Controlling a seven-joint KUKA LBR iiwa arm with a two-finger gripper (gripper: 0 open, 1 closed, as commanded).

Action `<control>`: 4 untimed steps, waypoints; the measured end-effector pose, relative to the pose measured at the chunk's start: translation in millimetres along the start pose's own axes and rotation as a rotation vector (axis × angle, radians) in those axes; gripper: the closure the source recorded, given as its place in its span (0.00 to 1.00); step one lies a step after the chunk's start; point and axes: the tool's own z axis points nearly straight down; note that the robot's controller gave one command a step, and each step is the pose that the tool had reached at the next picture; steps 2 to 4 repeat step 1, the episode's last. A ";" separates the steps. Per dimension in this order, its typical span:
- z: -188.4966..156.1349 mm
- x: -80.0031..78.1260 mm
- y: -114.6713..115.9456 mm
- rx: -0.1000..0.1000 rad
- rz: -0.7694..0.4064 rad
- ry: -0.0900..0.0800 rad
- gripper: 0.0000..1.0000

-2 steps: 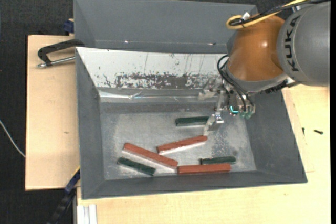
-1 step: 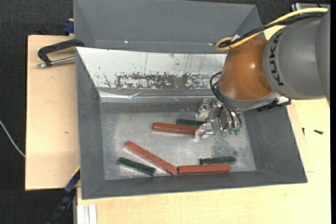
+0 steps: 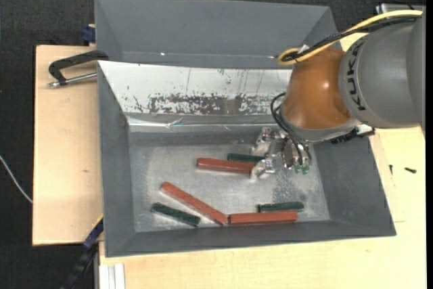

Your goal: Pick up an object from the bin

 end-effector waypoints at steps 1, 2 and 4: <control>-203.5 -5.9 22.2 -0.001 -0.028 -0.006 1.00; -203.5 -5.9 22.2 -0.001 -0.028 -0.006 1.00; -203.5 -5.9 22.2 -0.001 -0.028 -0.006 1.00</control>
Offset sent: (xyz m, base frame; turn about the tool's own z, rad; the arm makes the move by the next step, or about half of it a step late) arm 0.0000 0.0000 0.0000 0.0000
